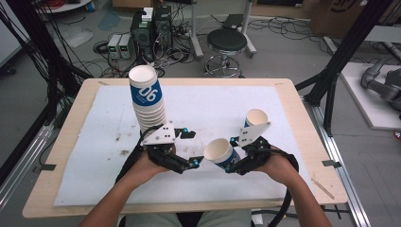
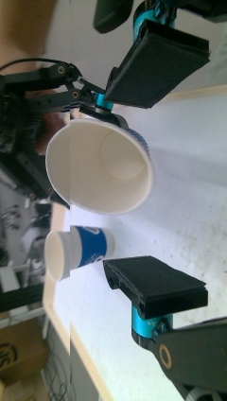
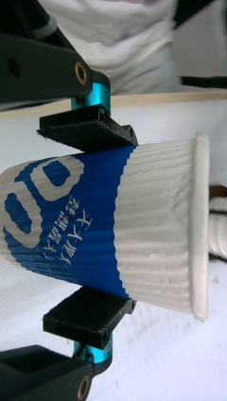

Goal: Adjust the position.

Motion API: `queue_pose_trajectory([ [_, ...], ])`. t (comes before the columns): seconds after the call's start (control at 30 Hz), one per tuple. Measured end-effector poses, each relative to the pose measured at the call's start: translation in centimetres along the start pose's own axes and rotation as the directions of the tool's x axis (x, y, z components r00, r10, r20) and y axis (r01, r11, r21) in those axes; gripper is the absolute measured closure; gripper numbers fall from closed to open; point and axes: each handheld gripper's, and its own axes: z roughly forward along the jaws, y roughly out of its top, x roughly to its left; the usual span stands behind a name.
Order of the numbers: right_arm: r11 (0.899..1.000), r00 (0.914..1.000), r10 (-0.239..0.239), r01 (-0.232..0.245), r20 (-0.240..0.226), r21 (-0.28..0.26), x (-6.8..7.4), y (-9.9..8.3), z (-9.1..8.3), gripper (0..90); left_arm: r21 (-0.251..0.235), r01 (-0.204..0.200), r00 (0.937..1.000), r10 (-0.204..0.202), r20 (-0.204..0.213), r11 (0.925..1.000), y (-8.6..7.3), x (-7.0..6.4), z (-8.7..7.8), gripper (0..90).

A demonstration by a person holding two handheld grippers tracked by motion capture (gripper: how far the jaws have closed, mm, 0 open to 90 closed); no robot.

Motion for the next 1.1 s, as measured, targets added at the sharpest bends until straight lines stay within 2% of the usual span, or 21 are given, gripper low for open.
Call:
queue_pose_trajectory([
  [0.07, 0.998, 0.9995, 0.029, -0.028, 0.012, -0.055, 0.0, -0.7, -0.4, 29.5, -0.032, 0.009, 0.9999, -0.010, -0.012, 0.9994, -0.3, 0.0, -0.4, 17.7],
  [0.2, 0.987, 0.9965, 0.073, -0.067, 0.039, -0.145, -0.1, -2.0, -0.9, 29.5, -0.060, 0.014, 0.9993, -0.016, -0.034, 0.9981, -0.7, -0.1, -1.1, 17.7],
  [0.43, 0.966, 0.9882, 0.132, -0.111, 0.078, -0.235, -0.1, -3.8, -1.1, 29.5, -0.085, 0.008, 0.9987, -0.012, -0.049, 0.9963, -1.4, -0.8, -2.7, 18.6],
  [0.7, 0.950, 0.9786, 0.174, -0.137, 0.110, -0.282, -0.2, -5.0, -1.0, 29.5, -0.105, 0.003, 0.9949, -0.013, -0.100, 0.9945, -2.6, -1.6, -6.1, 19.0],
  [0.87, 0.947, 0.9735, 0.184, -0.138, 0.136, -0.291, -0.3, -5.3, -1.3, 29.4, -0.116, 0.009, 0.9894, -0.025, -0.143, 0.9933, -3.7, -1.7, -8.8, 19.0],
  [0.93, 0.944, 0.9719, 0.187, -0.137, 0.143, -0.301, -0.3, -5.3, -1.4, 29.4, -0.110, 0.003, 0.9876, -0.020, -0.156, 0.9939, -4.0, -1.8, -9.7, 19.0],
  [1.1, 0.944, 0.9688, 0.190, -0.136, 0.159, -0.302, -0.3, -5.3, -1.6, 29.4, -0.122, -0.009, 0.9820, -0.014, -0.188, 0.9925, -4.6, -1.7, -11.9, 19.0],
])
